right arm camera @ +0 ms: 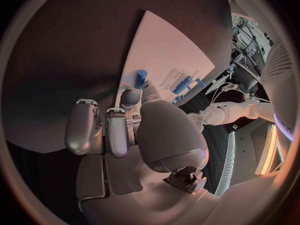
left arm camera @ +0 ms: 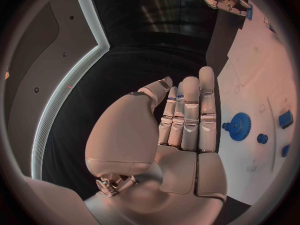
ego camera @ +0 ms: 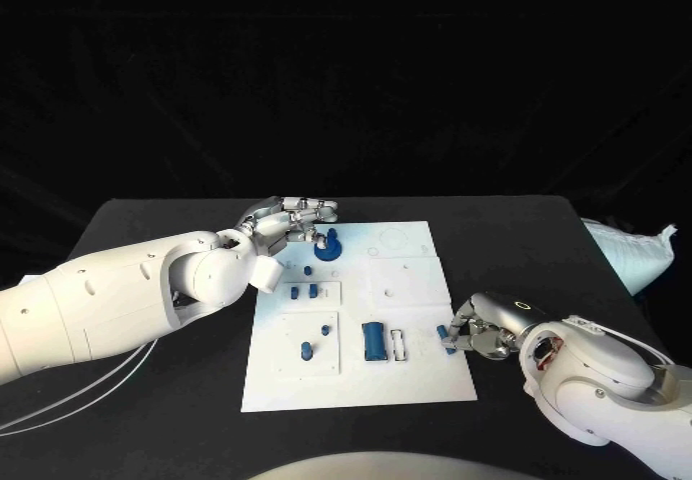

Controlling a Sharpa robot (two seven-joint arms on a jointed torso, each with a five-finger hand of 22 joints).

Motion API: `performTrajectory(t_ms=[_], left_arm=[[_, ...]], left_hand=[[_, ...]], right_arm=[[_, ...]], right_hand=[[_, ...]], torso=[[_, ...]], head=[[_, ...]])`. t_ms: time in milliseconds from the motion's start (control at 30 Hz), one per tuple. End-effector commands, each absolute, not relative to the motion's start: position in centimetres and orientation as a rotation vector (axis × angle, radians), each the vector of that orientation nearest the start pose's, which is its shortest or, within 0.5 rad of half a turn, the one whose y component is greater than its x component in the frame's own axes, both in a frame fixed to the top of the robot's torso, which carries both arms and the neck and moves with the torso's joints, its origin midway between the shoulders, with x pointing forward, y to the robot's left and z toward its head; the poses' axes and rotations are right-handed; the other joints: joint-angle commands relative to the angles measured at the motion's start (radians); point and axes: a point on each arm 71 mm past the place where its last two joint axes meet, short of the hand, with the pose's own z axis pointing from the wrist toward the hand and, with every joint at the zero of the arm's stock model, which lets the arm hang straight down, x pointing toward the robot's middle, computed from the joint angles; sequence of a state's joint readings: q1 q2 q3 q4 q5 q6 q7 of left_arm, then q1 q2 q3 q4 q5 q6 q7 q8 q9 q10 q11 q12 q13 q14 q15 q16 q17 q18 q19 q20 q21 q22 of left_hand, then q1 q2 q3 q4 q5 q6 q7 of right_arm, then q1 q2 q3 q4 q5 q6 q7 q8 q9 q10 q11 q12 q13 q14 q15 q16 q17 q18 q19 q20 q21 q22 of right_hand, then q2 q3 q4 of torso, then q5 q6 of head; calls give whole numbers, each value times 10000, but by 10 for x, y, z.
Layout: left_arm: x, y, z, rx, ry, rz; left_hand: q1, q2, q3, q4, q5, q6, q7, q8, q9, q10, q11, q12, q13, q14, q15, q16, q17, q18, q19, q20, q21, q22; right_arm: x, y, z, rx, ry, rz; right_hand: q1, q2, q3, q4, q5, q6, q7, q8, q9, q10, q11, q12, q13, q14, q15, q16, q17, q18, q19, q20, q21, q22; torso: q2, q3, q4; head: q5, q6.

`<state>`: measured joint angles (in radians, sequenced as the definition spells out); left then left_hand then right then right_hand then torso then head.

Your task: Assemble the parts on the task board

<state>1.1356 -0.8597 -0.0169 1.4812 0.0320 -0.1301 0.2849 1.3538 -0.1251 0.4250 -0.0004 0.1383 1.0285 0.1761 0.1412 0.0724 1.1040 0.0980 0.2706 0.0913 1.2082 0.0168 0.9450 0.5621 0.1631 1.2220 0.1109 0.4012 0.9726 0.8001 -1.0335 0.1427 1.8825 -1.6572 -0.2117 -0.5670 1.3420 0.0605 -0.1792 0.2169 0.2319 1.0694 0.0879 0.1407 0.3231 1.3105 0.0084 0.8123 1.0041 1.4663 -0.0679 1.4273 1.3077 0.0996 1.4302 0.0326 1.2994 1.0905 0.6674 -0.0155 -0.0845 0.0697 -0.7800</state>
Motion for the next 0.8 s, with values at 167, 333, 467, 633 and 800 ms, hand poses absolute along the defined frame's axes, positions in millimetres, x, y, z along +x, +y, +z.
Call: performTrajectory(t_ms=[167, 333, 467, 633, 800], left_arm=[[483, 219, -210, -12275, 15899, -16332], [483, 218, -210, -12276, 15909, -16335], [483, 218, -210, -12279, 15907, -16329], [483, 218, -210, -12281, 15920, -16327], [483, 218, -210, -12285, 15932, -16312]], left_hand=[[41, 28, -45, 2, -20, -50, -13, 35, -11, -71, 26, 68, 16, -90, -4, -7, -10, 176, 70, 32, -46, -9], [41, 28, -45, 2, -20, -50, -13, 35, -11, -71, 26, 68, 16, -90, -4, -7, -10, 176, 70, 32, -46, -9], [41, 28, -45, 2, -20, -50, -13, 35, -11, -71, 26, 68, 16, -90, -4, -7, -10, 176, 70, 32, -46, -9], [41, 28, -45, 2, -20, -50, -13, 35, -11, -71, 26, 68, 16, -90, -4, -7, -10, 176, 70, 32, -46, -9], [41, 28, -45, 2, -20, -50, -13, 35, -11, -71, 26, 68, 16, -90, -4, -7, -10, 176, 70, 32, -46, -9]], right_arm=[[367, -207, -266, -694, 20106, 3271], [368, -201, -269, -1469, 19927, 2967], [368, -196, -272, -2672, 19647, 2361], [368, -193, -277, -3743, 19696, 1699], [367, -190, -281, -4291, 19806, 1356]], right_hand=[[-103, -17, -16, 74, -57, 102, 9, -49, -21, 29, -19, -37, 6, 580, 17, -49, 41, -84, -51, 38, -39, -13], [198, -24, 106, -60, -36, 141, -22, -64, -51, 11, -52, -73, 4, 578, -10, -62, 30, -78, -60, 21, -54, -30], [570, -1, 378, -180, -648, 175, -24, -123, -120, -26, -63, -185, -36, 572, -26, -90, 2, -81, -66, 0, -73, -41], [920, -31, 702, -322, -750, 225, -40, -169, -184, -48, -82, -275, -67, 572, -42, -104, -2, -80, -65, -8, -84, -43], [1337, -114, 1150, -533, -501, 294, -53, -219, -257, -96, -104, -404, -119, 571, -65, -120, -9, -79, -64, -28, -100, -52]], torso=[[-3, -4, 3], [-3, -4, 15], [-14, -10, 10], [-10, -9, 19], [-10, -1, 0]], head=[[10, -12], [8, 28], [19, 21], [27, -2], [69, -13]])
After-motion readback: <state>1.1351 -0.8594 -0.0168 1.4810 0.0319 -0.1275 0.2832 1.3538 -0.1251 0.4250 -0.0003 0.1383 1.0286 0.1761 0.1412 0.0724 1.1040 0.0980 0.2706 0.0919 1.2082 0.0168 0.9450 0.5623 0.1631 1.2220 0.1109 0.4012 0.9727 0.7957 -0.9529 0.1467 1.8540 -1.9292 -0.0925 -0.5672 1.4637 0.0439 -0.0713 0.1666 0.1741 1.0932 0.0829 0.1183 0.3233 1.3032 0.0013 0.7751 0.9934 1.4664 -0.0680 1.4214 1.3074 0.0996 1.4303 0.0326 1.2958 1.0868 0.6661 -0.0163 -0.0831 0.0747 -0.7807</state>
